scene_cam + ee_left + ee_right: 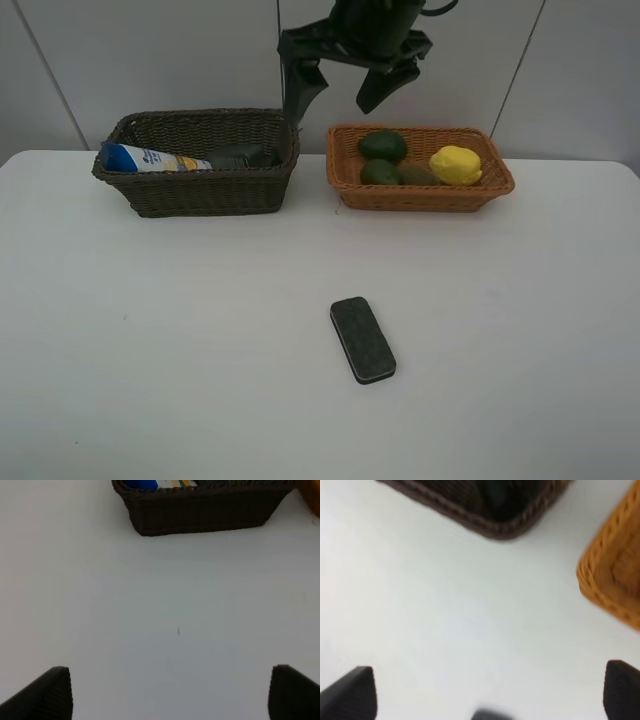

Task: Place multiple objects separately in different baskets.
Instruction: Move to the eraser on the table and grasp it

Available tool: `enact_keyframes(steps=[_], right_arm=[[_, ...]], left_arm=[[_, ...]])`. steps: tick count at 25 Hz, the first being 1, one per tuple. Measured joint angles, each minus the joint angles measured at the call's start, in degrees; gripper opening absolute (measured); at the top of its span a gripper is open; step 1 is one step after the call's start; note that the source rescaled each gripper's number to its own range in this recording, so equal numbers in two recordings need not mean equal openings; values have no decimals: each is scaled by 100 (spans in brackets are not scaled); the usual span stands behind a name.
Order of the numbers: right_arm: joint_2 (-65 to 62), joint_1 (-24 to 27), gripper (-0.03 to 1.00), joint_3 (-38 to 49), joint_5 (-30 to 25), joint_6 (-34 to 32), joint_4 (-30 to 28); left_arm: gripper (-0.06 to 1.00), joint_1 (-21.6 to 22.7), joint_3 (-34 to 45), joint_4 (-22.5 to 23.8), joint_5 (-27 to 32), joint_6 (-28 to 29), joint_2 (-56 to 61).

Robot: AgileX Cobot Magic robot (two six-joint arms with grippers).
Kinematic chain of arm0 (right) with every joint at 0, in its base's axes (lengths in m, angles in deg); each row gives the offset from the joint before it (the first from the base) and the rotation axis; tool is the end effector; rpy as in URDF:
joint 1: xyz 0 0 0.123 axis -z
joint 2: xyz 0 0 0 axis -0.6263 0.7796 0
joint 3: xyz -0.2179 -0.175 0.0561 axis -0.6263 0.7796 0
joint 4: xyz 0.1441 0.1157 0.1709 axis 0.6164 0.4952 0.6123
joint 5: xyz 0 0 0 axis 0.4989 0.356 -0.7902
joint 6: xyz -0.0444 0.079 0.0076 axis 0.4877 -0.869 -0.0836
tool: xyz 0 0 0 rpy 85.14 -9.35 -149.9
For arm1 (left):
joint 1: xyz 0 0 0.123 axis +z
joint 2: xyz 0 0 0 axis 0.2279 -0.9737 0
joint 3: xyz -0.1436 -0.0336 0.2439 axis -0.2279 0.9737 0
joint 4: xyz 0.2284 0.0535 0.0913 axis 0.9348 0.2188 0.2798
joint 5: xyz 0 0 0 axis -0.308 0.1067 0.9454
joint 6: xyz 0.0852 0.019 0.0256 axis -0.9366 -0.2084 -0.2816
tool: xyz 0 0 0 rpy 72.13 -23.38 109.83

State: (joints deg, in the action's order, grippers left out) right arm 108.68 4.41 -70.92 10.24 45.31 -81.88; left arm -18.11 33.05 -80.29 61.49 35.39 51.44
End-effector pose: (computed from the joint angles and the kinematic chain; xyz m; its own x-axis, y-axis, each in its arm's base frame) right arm 0.3460 0.2477 0.3071 -0.8091 -0.4739 -0.3475 -0.5387 0.8344 0.1164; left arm -0.0073 0.0002 0.2801 -0.4423 0.0160 -0.8967 0.0805 0.9965 -0.0220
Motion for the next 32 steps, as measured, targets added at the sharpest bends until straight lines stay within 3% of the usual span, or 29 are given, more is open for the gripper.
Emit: enact_keyframes(steps=[10,15,19,32], right_arm=[[-156,0,99,2455,-3,-175,6],[-149,0,99,3383,830,-175,352],[-48,0,99,3566,1359,-175,698],[826,-125,100,3589,1776,-193,925]], left_arm=[[100,0,0,0,0,0,0],[100,0,0,0,0,0,0],[100,0,0,0,0,0,0],[100,0,0,0,0,0,0]])
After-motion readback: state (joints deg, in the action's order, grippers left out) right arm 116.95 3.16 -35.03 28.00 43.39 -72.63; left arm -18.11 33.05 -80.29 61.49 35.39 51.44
